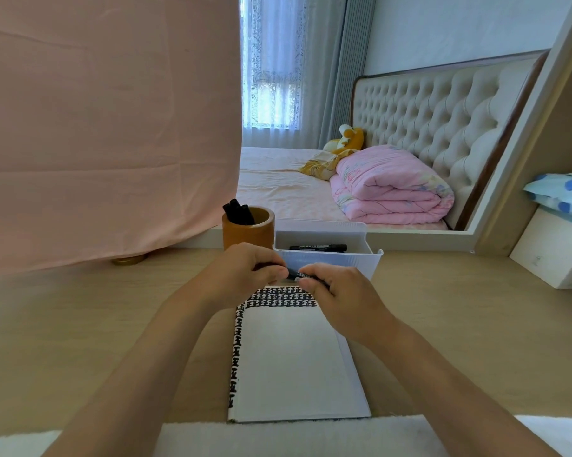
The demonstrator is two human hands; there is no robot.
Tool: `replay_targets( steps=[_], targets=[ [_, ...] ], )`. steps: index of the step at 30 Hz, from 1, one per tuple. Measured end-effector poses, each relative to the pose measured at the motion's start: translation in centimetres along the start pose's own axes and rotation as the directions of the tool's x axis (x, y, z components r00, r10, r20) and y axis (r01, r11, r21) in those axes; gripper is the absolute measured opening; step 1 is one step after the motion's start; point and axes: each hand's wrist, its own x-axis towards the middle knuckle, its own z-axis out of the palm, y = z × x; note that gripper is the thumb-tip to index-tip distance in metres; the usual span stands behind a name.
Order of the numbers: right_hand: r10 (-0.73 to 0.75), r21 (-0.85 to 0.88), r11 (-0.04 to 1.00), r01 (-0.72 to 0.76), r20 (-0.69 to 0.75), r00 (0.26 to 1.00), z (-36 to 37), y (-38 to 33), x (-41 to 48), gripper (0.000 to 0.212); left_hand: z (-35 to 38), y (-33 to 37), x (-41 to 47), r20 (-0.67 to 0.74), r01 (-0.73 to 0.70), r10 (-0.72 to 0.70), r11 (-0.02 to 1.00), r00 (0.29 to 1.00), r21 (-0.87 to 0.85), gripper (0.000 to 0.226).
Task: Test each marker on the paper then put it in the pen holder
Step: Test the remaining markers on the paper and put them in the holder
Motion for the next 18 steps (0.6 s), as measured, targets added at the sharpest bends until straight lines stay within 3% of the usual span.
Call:
replay_targets(
  steps=[6,10,13,18],
  targets=[
    [0.056,-0.027,0.998,-0.053,0.119,0.991,0.4,-0.3,0.6,0.022,-0.3,-0.4,-0.4,-0.047,0.038,-0.038,0.999,0.998,-0.012,0.009],
    [0.108,-0.019,0.994,-0.107,0.041,0.993,0.1,-0.4,1.4,0.021,-1.2,-1.2,-0.5,-0.259,0.049,-0.061,0.997,0.964,-0.053,0.018],
    [0.170,0.071,0.983,-0.168,-0.027,0.985,-0.7,-0.9,3.1,0.018,-2.9,-2.4,0.8,-0.419,0.068,-0.052,0.997,0.907,0.024,0.024],
    [0.293,0.293,0.923,-0.251,-0.110,0.950,-2.4,-2.9,9.6,0.016,-5.9,-4.0,4.1,-0.489,0.128,-0.060,0.986,0.870,0.106,0.030]
  ],
)
